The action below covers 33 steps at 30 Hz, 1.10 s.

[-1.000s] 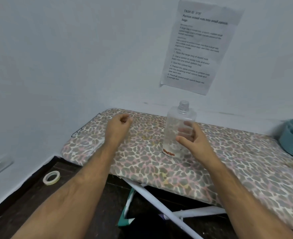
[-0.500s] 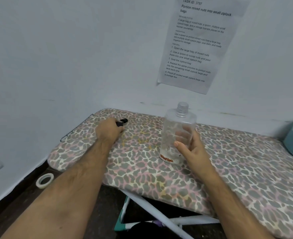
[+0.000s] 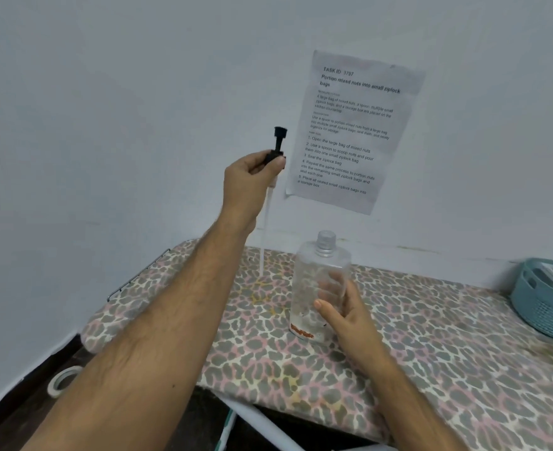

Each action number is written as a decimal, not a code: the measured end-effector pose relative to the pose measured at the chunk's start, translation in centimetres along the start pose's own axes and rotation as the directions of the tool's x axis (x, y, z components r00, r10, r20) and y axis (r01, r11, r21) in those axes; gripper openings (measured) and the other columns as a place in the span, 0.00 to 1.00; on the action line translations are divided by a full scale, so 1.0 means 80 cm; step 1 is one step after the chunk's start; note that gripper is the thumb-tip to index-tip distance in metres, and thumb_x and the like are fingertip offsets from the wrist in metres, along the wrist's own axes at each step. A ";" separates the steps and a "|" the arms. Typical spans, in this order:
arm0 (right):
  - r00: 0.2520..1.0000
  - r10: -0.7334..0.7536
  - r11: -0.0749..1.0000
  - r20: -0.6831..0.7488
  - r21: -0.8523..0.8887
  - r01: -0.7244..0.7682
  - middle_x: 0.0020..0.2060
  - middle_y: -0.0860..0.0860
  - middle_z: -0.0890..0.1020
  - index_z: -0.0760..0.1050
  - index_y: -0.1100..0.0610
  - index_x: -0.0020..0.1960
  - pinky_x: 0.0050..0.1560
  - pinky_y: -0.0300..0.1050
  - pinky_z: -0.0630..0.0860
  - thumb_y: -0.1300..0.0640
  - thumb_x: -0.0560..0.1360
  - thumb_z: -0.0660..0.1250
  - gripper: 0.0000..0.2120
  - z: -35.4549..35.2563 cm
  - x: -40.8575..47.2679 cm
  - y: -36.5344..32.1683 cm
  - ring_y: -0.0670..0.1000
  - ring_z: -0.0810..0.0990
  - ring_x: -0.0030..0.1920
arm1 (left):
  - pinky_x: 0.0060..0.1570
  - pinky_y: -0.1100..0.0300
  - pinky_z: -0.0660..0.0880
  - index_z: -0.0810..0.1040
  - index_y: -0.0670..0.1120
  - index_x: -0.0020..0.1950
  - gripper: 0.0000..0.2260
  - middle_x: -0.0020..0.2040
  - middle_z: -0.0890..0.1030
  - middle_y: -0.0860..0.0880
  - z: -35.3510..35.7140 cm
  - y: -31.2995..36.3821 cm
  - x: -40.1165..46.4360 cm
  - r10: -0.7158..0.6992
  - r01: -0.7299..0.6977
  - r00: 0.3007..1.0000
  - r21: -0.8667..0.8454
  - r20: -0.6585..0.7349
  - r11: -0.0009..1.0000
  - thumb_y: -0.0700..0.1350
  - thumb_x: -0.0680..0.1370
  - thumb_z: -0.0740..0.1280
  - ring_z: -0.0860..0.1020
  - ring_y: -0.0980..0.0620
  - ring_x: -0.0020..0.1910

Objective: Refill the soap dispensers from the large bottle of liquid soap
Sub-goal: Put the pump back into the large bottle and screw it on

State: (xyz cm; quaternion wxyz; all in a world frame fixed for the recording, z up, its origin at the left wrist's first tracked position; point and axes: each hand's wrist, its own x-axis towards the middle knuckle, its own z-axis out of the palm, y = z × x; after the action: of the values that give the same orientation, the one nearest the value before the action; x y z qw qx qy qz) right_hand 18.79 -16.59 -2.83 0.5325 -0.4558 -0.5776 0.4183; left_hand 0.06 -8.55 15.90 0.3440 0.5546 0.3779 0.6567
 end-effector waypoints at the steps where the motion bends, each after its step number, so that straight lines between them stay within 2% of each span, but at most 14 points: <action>1: 1.000 -0.002 1.000 0.000 -0.004 0.002 0.63 0.42 0.78 0.67 0.33 0.68 0.61 0.51 0.79 0.53 0.78 0.70 0.25 0.000 -0.001 -0.002 0.43 0.79 0.62 | 0.38 0.75 0.71 0.82 0.39 0.59 0.11 0.38 0.81 0.54 0.006 0.014 0.000 0.013 -0.013 1.000 -0.030 0.015 0.999 0.40 0.78 0.71 0.79 0.65 0.37; 3: 1.000 0.000 1.000 -0.002 -0.008 0.000 0.63 0.41 0.78 0.67 0.30 0.65 0.61 0.50 0.79 0.53 0.78 0.70 0.24 0.001 -0.003 -0.003 0.42 0.79 0.62 | 0.35 0.76 0.71 0.81 0.39 0.60 0.11 0.37 0.80 0.55 0.014 0.036 -0.003 0.032 -0.030 0.999 -0.062 0.036 0.998 0.40 0.79 0.69 0.78 0.67 0.36; 6: 1.000 0.010 1.000 -0.006 0.004 -0.010 0.62 0.41 0.79 0.68 0.32 0.66 0.62 0.52 0.78 0.53 0.77 0.70 0.24 0.000 -0.004 -0.003 0.42 0.79 0.62 | 0.35 0.77 0.71 0.80 0.39 0.62 0.12 0.39 0.81 0.55 0.020 0.056 -0.005 0.037 -0.034 0.999 -0.106 0.032 0.994 0.40 0.79 0.69 0.79 0.67 0.38; 9: 1.000 0.012 1.000 -0.007 0.001 -0.012 0.63 0.41 0.79 0.67 0.33 0.67 0.63 0.53 0.78 0.53 0.77 0.71 0.25 0.001 -0.004 -0.005 0.43 0.79 0.62 | 0.35 0.76 0.72 0.81 0.41 0.62 0.12 0.41 0.83 0.55 0.026 0.073 -0.010 0.017 -0.011 0.999 -0.157 0.038 0.988 0.42 0.79 0.69 0.80 0.64 0.40; 12: 1.000 0.026 1.000 -0.014 0.001 -0.026 0.62 0.40 0.79 0.67 0.31 0.65 0.63 0.52 0.78 0.53 0.77 0.71 0.25 0.002 -0.003 -0.008 0.42 0.79 0.61 | 0.35 0.75 0.72 0.82 0.43 0.59 0.09 0.41 0.81 0.52 0.033 0.093 -0.016 0.015 -0.006 0.999 -0.208 0.043 0.978 0.43 0.80 0.68 0.78 0.59 0.40; 15: 0.999 0.049 0.999 -0.010 0.002 -0.049 0.61 0.40 0.79 0.68 0.31 0.65 0.62 0.54 0.78 0.52 0.76 0.71 0.24 0.002 -0.004 -0.010 0.43 0.80 0.61 | 0.36 0.75 0.72 0.82 0.47 0.54 0.05 0.41 0.80 0.52 0.039 0.109 -0.019 0.051 -0.040 0.998 -0.240 0.038 0.970 0.43 0.80 0.67 0.78 0.61 0.36; 20: 0.998 0.056 0.998 -0.010 0.005 -0.056 0.63 0.42 0.78 0.67 0.34 0.68 0.62 0.54 0.79 0.52 0.76 0.72 0.26 0.001 -0.007 -0.013 0.44 0.79 0.61 | 0.42 0.69 0.74 0.81 0.43 0.61 0.11 0.40 0.82 0.57 0.048 0.123 -0.023 0.068 -0.056 0.997 -0.249 0.040 0.967 0.45 0.80 0.67 0.79 0.63 0.39; 25: 0.998 0.054 0.998 -0.011 0.019 -0.054 0.62 0.41 0.78 0.67 0.32 0.66 0.60 0.52 0.79 0.54 0.76 0.72 0.25 0.002 -0.009 -0.016 0.45 0.79 0.61 | 0.34 0.73 0.73 0.79 0.39 0.63 0.13 0.39 0.84 0.58 0.059 0.128 -0.030 0.058 -0.046 0.998 -0.291 0.033 0.956 0.42 0.80 0.67 0.80 0.65 0.37; 31: 0.999 0.043 0.999 -0.010 0.014 -0.043 0.60 0.39 0.77 0.66 0.31 0.63 0.60 0.44 0.78 0.56 0.77 0.71 0.25 0.003 -0.010 -0.021 0.41 0.77 0.60 | 0.35 0.74 0.73 0.79 0.37 0.64 0.14 0.42 0.83 0.54 0.067 0.129 -0.032 0.053 -0.042 0.998 -0.321 0.023 0.946 0.41 0.80 0.67 0.81 0.66 0.37; 33: 0.999 0.037 0.999 -0.012 0.018 -0.037 0.60 0.38 0.78 0.67 0.32 0.63 0.61 0.44 0.78 0.57 0.77 0.71 0.26 0.003 -0.010 -0.022 0.40 0.78 0.60 | 0.35 0.74 0.73 0.78 0.37 0.64 0.14 0.43 0.83 0.54 0.069 0.130 -0.032 0.058 -0.044 0.998 -0.321 0.032 0.946 0.41 0.80 0.67 0.81 0.66 0.38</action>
State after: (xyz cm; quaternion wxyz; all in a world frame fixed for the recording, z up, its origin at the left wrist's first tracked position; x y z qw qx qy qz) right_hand 18.42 -17.74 -1.34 0.5322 -0.4646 -0.5619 0.4303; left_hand 5.57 -15.10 24.36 0.4198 0.5145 0.2450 0.7065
